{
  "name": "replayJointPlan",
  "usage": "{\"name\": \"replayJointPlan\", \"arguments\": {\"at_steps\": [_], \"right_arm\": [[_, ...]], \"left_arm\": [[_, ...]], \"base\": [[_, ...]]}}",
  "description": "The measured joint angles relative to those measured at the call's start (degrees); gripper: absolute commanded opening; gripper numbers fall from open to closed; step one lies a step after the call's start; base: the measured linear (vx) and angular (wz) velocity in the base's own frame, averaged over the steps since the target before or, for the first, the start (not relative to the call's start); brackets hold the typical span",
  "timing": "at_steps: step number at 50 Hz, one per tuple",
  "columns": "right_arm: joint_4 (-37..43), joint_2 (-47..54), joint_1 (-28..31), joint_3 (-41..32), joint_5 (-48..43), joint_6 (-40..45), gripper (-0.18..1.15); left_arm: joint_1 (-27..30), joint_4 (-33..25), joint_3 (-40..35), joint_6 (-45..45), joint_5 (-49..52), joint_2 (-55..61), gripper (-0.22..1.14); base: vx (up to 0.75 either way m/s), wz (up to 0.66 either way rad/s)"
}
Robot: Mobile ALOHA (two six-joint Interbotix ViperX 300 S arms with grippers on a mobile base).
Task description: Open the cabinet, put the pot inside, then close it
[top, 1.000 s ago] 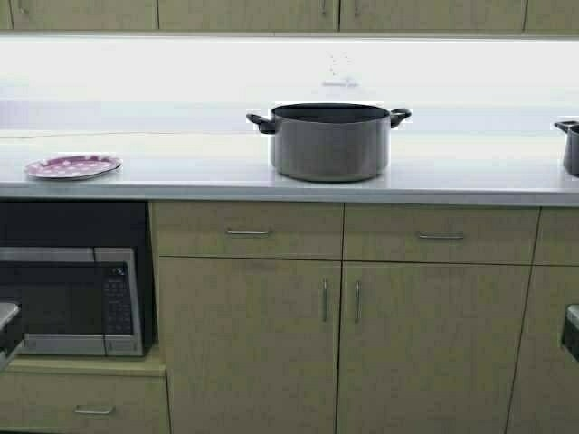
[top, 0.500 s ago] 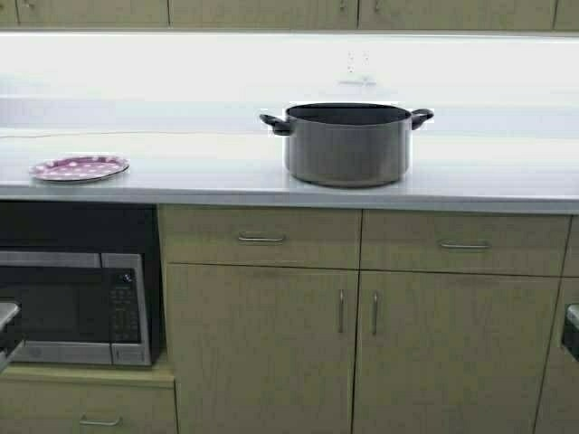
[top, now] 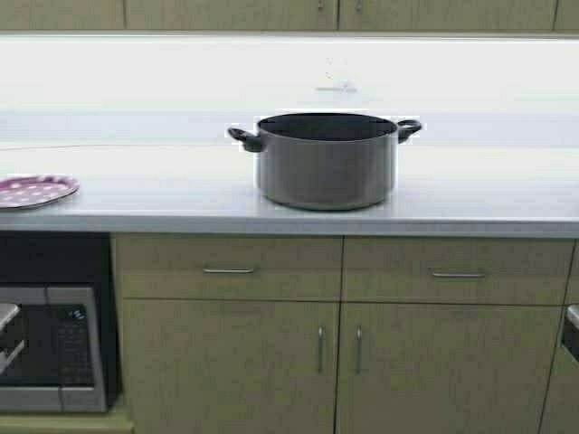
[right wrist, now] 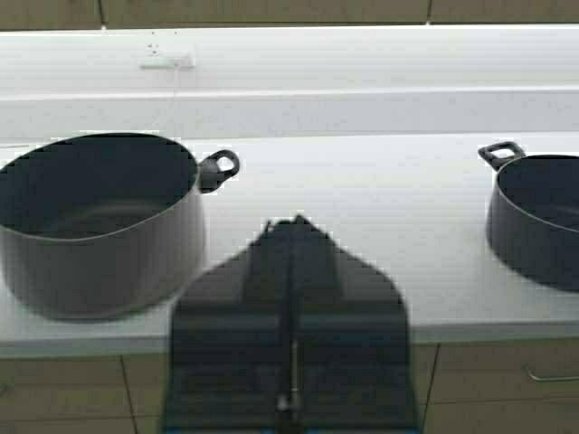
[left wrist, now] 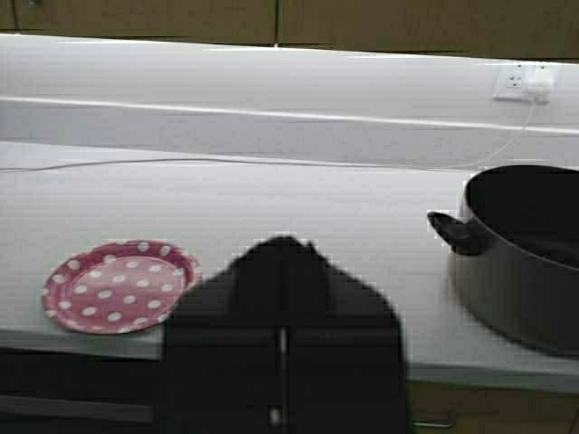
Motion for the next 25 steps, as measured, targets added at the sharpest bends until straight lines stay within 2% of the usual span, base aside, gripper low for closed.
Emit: {"name": "replayJointPlan", "arguments": {"at_steps": [25], "right_arm": [[0.0,-0.1,-0.8,0.2,-0.1,0.0,0.06]], "left_arm": [[0.1,0.0,0.1,-0.3,-0.3,1.2,0.02]], "base": [[0.31,-0.08]]}}
